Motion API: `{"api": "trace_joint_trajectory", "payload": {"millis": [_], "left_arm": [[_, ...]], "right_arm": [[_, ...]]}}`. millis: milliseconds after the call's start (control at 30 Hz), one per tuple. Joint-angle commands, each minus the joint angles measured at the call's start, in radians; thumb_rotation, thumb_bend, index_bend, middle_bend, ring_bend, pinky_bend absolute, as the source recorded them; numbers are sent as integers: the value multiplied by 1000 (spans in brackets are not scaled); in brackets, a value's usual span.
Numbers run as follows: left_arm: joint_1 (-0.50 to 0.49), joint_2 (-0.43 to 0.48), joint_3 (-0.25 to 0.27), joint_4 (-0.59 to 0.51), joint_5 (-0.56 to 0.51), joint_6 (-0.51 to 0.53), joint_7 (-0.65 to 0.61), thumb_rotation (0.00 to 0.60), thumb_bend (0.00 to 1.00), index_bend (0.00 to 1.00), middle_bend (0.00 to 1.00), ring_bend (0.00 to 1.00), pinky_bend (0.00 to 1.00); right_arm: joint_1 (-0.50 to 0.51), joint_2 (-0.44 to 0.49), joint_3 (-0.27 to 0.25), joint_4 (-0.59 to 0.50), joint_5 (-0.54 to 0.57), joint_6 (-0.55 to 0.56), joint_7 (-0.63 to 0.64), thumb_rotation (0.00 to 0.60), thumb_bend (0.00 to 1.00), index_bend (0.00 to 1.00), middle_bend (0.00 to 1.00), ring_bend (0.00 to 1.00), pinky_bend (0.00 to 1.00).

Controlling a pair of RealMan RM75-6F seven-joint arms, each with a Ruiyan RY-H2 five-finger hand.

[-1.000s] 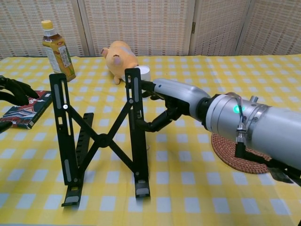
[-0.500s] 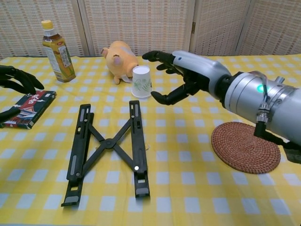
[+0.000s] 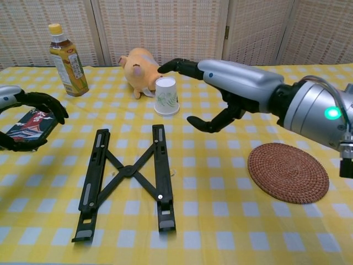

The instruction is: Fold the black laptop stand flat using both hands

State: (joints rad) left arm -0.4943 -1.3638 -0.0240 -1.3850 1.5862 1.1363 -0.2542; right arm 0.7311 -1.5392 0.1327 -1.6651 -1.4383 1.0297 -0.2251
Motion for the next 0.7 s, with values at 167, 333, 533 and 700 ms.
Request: {"api": "trace_joint_trajectory", "payload": {"millis": [167,333,533,700], "left_arm": [[-80,-87,-27,135,-55,-118,216,600,306,161,129,41,141],[-96,-115,-31,152,-100,-165,300,600,236,57,37,0,89],[-105,-147,-36,170,-148,-197,355,600,217,0,0,0,33],[-111,-170,-41,171,-160,-197,333,600,208,0,0,0,16]], "right_arm": [[9,10,-44,67,-145,69,-146,600,446,234,303,314,288],[20,-14,-53,118,-180,68,-177,600,387,345,413,454,438],[40,-70,-76,231,-242,62,-233,600,303,511,616,656,616],[45,-151,-99,340,-265,52,-253,600,236,538,663,700,700]]}}
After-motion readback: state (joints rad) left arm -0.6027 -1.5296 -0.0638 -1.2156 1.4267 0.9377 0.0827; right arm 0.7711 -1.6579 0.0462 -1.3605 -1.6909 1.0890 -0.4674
